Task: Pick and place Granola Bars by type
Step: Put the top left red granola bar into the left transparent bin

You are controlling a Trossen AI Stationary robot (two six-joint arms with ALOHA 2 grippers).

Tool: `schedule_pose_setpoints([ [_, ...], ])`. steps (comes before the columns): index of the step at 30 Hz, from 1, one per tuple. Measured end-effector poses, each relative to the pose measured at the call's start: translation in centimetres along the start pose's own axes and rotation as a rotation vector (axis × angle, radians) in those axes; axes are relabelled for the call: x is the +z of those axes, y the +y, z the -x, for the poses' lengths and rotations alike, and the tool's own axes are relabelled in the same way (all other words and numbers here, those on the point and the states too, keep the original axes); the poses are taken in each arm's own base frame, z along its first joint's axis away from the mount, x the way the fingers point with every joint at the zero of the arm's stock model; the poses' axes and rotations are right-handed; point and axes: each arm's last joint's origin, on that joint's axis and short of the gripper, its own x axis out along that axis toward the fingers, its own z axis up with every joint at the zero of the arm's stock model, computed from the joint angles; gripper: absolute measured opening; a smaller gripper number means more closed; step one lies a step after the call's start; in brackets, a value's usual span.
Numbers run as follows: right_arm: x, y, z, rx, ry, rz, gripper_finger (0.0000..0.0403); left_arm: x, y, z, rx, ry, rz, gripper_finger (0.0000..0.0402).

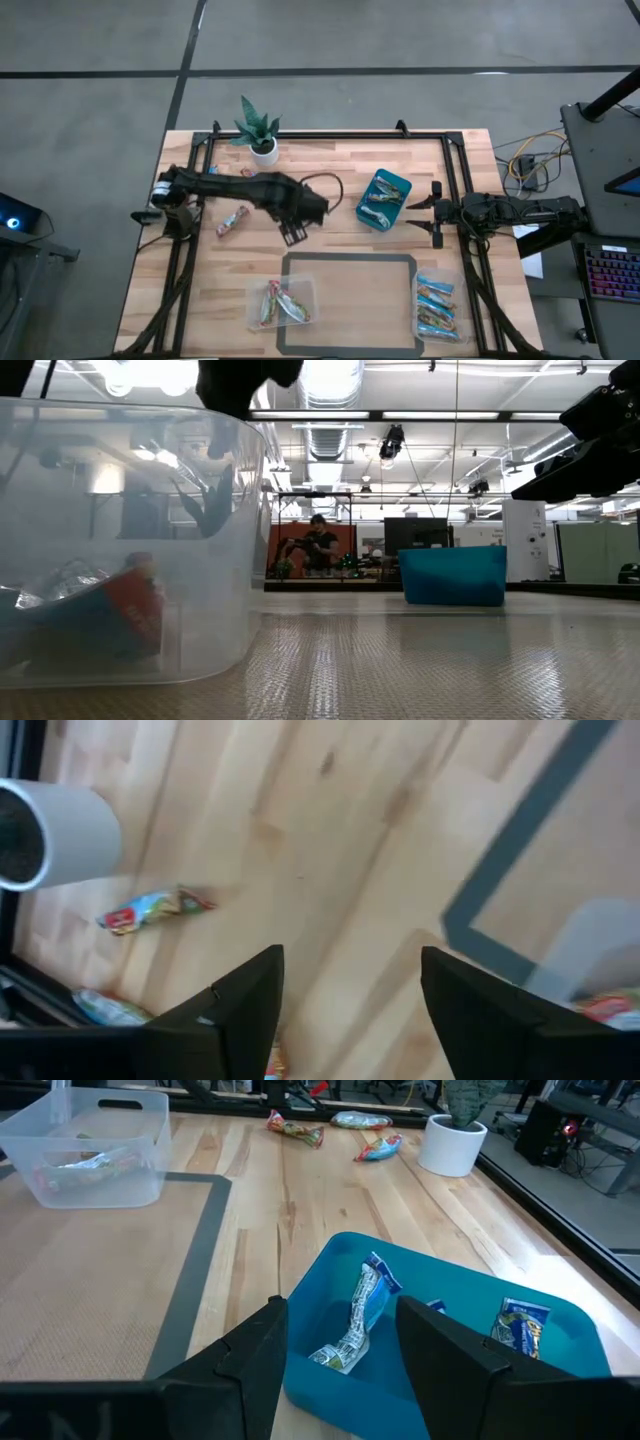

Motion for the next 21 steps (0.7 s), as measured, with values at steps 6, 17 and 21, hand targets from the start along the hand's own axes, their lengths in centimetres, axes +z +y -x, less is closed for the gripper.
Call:
schedule_pose_setpoints([
  [6, 0.0, 0.0, 0.0, 0.000, 0.000, 0.000, 0.0176, 1.4, 3.4, -2.1, 0.043, 0.064, 0.043, 0.0218],
  [17, 0.0, 0.0, 0.0, 0.000, 0.000, 0.000, 0.0176, 1.4, 8.4, -6.7, 0.174, 0.209, 0.284, 0.0218],
  [21, 0.0, 0.0, 0.0, 0.000, 0.000, 0.000, 0.0176, -0.1, 10.1, -7.3, 0.304, 0.192, 0.360, 0.0218],
])
